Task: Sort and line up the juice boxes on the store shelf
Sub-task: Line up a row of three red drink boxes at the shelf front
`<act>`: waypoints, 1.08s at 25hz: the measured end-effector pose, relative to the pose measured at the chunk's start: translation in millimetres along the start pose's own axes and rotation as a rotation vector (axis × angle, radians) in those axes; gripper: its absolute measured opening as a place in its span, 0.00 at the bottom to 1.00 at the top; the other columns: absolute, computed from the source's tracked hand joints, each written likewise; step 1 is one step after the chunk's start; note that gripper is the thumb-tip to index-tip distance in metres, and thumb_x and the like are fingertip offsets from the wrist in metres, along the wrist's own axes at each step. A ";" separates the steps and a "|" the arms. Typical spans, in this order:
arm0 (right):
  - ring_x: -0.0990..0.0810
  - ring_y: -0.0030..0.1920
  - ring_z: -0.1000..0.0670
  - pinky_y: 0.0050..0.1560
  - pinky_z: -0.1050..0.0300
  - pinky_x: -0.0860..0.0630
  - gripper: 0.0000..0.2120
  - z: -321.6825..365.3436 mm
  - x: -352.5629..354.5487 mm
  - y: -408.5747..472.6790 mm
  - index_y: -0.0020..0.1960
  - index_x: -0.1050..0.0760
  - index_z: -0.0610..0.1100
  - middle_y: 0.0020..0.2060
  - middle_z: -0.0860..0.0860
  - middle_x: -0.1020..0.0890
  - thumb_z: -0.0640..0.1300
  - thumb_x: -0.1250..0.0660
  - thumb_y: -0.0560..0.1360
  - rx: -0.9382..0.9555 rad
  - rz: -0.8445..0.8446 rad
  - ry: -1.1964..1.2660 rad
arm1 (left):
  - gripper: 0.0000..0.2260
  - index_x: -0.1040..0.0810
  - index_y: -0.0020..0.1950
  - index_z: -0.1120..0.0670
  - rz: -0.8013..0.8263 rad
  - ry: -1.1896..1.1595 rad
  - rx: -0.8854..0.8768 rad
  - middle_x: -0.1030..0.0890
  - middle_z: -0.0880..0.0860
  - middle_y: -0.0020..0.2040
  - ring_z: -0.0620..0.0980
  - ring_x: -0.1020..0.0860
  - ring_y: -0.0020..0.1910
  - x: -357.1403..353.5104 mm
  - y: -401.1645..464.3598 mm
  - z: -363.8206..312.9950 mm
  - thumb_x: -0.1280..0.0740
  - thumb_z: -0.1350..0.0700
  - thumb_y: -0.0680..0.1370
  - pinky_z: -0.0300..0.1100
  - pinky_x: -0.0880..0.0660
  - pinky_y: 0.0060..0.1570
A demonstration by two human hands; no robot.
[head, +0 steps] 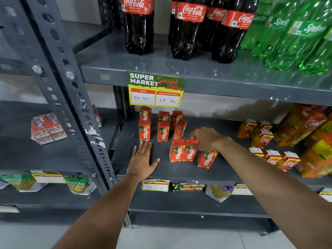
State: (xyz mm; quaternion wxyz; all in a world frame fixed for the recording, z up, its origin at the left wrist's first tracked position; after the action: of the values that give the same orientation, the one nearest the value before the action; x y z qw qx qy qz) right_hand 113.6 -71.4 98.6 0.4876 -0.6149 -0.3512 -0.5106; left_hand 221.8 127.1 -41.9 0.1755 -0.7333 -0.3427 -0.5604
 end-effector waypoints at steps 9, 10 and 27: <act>0.39 0.75 0.46 0.71 0.44 0.34 0.58 -64.9 -21.2 -33.0 0.76 0.47 0.60 0.78 0.53 0.42 0.60 0.18 0.55 -0.154 0.012 0.697 | 0.27 0.48 0.78 0.55 0.010 0.063 -0.206 0.47 0.54 0.80 0.52 0.52 0.78 4.4 0.0 -23.8 0.46 0.47 0.82 0.47 0.61 0.74; 0.38 0.75 0.46 0.71 0.44 0.34 0.60 -72.1 -30.8 -40.6 0.77 0.48 0.59 0.78 0.53 0.41 0.58 0.16 0.55 -0.185 0.025 0.767 | 0.27 0.48 0.78 0.54 0.031 -0.003 -0.246 0.47 0.54 0.79 0.52 0.50 0.78 3.5 0.8 -30.8 0.43 0.51 0.82 0.46 0.59 0.74; 0.15 0.52 0.47 0.56 0.50 0.20 0.19 -53.9 -106.5 -7.2 0.54 0.18 0.43 0.49 0.46 0.14 0.34 0.21 0.64 -0.139 -0.012 1.263 | 0.24 0.21 0.57 0.55 0.349 -0.880 0.205 0.17 0.51 0.53 0.45 0.19 0.48 -3.4 51.8 -75.8 0.19 0.58 0.63 0.41 0.24 0.51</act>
State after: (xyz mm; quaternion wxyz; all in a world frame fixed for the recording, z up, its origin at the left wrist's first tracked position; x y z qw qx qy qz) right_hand 66.9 -114.1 -2.8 0.5569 -0.2234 0.0346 -0.7992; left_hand 204.4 41.0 -15.0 0.1765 -0.9262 -0.3098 -0.1227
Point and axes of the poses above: each hand's wrist, its own y-axis towards the middle knuckle, its own x-axis out of the back of the hand, z = x × y, the point moved 6 cm from there along y, towards the middle knuckle
